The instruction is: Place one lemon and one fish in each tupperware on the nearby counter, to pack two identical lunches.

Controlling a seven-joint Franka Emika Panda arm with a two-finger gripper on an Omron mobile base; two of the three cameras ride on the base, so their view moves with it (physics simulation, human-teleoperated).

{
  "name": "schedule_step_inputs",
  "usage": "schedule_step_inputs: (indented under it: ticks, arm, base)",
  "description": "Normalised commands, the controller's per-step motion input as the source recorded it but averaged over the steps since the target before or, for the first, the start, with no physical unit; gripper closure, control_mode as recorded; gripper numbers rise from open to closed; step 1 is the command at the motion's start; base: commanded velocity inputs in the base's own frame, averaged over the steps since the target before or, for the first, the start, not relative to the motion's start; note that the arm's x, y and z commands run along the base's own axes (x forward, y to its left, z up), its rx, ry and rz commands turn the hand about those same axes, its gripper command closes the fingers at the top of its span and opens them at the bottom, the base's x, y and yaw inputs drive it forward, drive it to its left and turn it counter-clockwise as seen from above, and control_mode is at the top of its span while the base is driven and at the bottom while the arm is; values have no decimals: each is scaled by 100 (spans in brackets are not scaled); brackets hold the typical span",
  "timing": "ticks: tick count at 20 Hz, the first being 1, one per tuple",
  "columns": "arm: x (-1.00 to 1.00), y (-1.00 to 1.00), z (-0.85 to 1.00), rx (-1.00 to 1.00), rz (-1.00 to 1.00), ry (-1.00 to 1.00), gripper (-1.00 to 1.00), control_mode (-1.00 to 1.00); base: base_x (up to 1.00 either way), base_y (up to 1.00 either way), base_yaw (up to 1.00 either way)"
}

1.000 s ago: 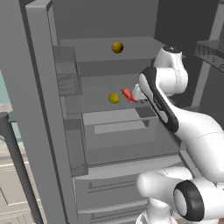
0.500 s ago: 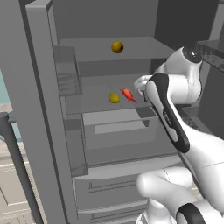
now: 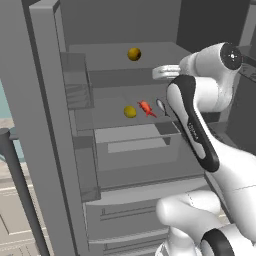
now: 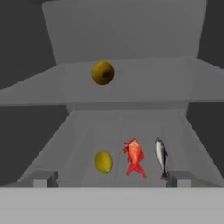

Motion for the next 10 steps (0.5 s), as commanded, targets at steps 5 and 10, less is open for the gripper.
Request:
schedule_step_inputs:
  ticks: [5, 10]
  arm:
    - [42, 37, 42, 2, 0, -3, -100, -100]
    - [71, 34, 41, -4, -2, 4, -100, -100]
  base:
    - [0, 0, 0]
    - [0, 0, 0]
